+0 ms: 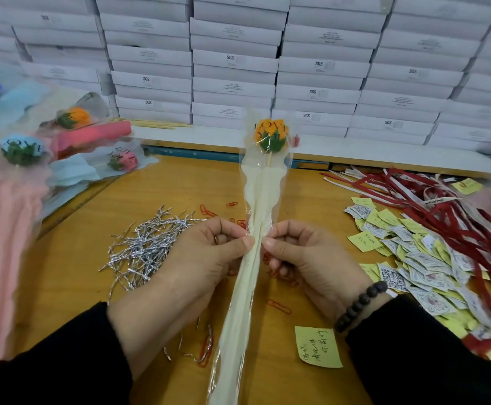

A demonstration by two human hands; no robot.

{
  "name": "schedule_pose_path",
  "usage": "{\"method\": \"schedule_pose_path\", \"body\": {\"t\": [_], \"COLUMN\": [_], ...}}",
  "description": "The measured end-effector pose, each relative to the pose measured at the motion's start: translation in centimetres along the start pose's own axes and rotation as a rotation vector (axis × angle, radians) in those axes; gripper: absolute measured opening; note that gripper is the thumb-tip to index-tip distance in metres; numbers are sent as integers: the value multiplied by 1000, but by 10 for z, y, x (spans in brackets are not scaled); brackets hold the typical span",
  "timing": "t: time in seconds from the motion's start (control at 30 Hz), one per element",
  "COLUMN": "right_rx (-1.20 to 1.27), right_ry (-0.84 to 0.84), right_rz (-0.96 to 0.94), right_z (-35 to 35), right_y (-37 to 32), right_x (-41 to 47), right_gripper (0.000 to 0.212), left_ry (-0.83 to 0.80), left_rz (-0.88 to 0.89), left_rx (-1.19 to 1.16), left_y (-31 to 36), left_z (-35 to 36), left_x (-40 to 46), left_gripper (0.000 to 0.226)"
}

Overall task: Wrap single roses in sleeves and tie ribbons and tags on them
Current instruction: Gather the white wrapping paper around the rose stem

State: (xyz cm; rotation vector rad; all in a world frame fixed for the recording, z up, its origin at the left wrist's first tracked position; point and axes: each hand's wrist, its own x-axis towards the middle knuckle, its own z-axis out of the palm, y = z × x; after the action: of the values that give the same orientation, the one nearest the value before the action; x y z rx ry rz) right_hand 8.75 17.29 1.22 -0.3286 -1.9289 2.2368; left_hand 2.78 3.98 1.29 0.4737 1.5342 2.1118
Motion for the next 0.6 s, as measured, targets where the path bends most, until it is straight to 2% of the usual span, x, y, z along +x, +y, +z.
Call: {"method": "schedule_pose_path", "body": {"t": [0.4,0.6], "right_rx": [-44,-52], "right_ry": [-41,-12], "right_rz": [26,-6], "right_z": [-2,-1], "right_y": [1,3], "right_x": [1,2], "right_gripper": [10,10], "left_ry": [-56,-89], "left_rz": [-69,-115], "left_rx": [-41,-25], "left_y": [-2,-1], "left_z": [0,-1], "left_x": [0,-3], "left_gripper": [9,20]}}
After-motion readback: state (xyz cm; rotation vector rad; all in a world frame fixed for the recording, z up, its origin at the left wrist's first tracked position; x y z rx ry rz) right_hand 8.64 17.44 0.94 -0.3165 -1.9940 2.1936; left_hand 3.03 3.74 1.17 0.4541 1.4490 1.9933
